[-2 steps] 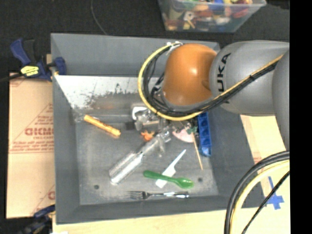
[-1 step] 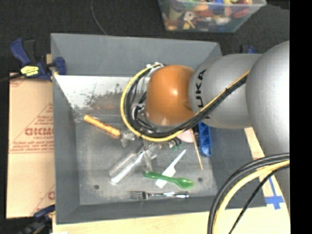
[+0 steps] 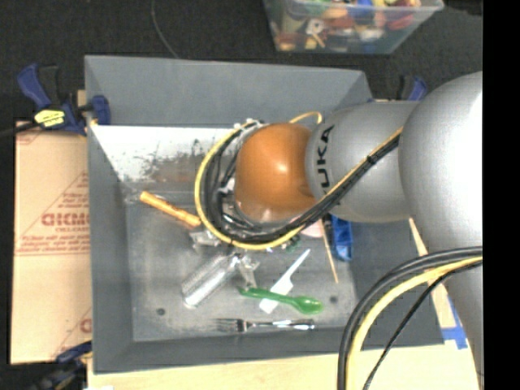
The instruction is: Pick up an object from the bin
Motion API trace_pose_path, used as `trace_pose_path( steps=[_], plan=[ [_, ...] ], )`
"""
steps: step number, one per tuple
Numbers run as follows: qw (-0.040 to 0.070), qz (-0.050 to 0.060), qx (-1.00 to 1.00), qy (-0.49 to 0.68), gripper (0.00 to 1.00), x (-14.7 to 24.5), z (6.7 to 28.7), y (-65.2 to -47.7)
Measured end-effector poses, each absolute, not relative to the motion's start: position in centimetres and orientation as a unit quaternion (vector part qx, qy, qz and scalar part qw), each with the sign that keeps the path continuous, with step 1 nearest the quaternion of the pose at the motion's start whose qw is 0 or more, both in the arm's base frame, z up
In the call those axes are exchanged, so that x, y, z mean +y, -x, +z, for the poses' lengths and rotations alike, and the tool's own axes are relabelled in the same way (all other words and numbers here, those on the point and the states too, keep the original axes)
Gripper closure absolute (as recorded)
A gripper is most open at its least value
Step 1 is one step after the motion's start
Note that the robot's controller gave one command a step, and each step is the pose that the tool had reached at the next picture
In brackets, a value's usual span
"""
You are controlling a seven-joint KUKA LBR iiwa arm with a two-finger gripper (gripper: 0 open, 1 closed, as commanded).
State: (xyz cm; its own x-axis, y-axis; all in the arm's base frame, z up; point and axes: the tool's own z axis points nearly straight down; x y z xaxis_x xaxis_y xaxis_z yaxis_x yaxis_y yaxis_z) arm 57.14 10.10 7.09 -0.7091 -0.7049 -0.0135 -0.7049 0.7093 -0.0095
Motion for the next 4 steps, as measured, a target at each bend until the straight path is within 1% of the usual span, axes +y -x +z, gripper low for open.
trace_pose_path(
  steps=[1,2,3,4],
  plan=[
    [0.004,0.001,0.941,0.338,1.0,11.7,7.1,-56.5],
    [0.004,0.001,0.941,0.337,1.0,11.7,7.2,-56.5],
    [-0.002,0.002,0.941,0.337,1.0,11.7,10.5,-56.1],
    [0.002,0.001,0.942,0.337,1.0,11.7,14.8,-56.4]
  ],
)
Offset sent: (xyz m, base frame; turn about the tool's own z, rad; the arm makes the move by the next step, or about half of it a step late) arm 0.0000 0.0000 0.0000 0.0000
